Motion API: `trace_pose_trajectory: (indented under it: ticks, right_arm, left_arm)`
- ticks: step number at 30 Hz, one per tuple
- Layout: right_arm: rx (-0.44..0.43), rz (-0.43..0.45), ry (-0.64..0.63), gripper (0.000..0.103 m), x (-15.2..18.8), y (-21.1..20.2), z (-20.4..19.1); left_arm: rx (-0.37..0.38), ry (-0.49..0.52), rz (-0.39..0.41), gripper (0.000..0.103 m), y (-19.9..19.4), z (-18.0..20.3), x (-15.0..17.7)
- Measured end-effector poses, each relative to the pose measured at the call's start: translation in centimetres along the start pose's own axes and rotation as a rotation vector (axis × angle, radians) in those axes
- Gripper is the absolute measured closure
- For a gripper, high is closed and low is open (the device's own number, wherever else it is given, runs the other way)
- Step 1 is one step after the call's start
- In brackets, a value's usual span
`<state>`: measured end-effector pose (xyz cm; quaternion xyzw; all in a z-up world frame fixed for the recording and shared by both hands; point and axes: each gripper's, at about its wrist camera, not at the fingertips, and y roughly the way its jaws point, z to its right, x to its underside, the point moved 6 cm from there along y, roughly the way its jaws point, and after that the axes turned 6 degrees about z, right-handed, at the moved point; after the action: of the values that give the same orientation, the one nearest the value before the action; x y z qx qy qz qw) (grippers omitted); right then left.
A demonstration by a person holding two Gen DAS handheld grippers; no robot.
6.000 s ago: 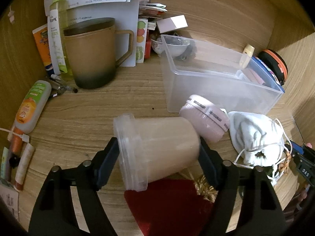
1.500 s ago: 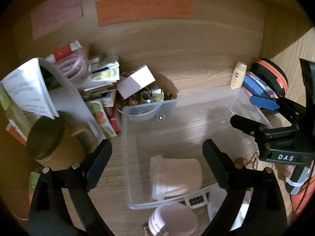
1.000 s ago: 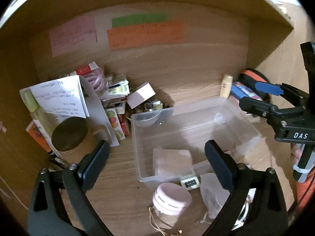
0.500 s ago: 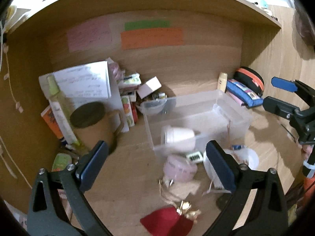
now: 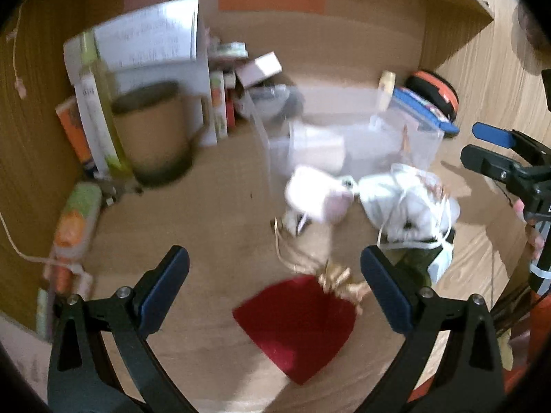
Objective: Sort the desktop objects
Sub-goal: 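Grasp the red velvet pouch with the left gripper while the right grasps the white pouch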
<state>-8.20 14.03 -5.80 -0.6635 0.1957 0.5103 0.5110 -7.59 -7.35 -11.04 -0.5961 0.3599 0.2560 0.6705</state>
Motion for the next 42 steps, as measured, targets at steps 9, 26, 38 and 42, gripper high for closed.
trace_pose_trajectory:
  ticks: [9,26,38,42]
  right_arm:
    - [-0.045,-0.080,-0.022,0.005,2.7,1.4,-1.6]
    - [-0.091,-0.216,-0.058,0.004,5.1,6.7,-2.8]
    - [-0.175,-0.249,-0.167,0.031,5.1,7.4,-4.5]
    - [-0.188,-0.243,-0.190,0.038,5.4,7.2,-5.0]
  left_arm:
    - [0.046,-0.027,-0.089,0.002,1.4,0.5,3.5]
    - [-0.001,0.033,-0.107,0.002,2.9,2.2,4.4]
    - [-0.004,0.005,-0.062,0.034,2.1,1.1,4.2]
    - [0.009,-0.009,-0.057,0.041,2.1,0.8,4.1]
